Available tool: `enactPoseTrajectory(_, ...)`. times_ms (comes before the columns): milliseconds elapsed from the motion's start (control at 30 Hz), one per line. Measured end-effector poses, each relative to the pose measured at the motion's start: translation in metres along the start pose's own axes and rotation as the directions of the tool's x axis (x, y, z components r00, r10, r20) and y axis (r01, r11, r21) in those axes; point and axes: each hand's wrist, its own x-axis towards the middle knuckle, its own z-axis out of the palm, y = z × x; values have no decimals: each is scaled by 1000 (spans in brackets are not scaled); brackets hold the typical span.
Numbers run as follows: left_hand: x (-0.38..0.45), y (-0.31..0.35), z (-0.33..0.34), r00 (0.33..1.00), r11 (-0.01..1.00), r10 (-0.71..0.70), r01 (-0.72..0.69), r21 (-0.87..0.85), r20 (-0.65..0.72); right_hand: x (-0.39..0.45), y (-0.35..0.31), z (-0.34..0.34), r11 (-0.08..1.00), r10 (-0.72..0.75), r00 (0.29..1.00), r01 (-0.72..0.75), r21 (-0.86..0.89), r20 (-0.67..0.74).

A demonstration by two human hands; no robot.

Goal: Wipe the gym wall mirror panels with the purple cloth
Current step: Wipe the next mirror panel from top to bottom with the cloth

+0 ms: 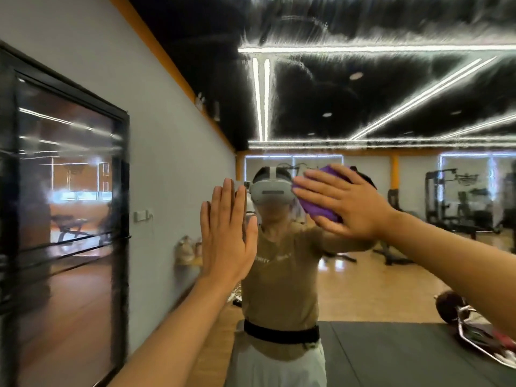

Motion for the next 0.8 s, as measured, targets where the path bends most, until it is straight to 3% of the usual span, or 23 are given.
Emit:
enactPoseTrajectory(67,0,3,3,1000,1000,-9,9,12,10,17,38,-17,981,196,978,-195,17,-79)
enactPoseTrajectory(167,-1,6,7,1000,999,-13,13,35,11,30,68,-26,883,469,872,-467,49,-138)
enactPoseTrajectory(267,-1,9,10,1000,999,-27,27,47,-6,25,49,-17,832,553,803,-548,91,-221)
enactPoseTrajectory(333,-1,11,12,999,996,-39,41,78,-31,8,23,-6,843,536,812,-528,100,-233)
enactPoseTrajectory(567,-2,26,14,990,985,-129,135,110,-61,-99,-60,30,960,278,955,-281,-19,-104)
enactPoseTrajectory(800,-9,55,15,995,995,-99,99,14,-7,-128,-67,26,984,177,984,-177,-8,15)
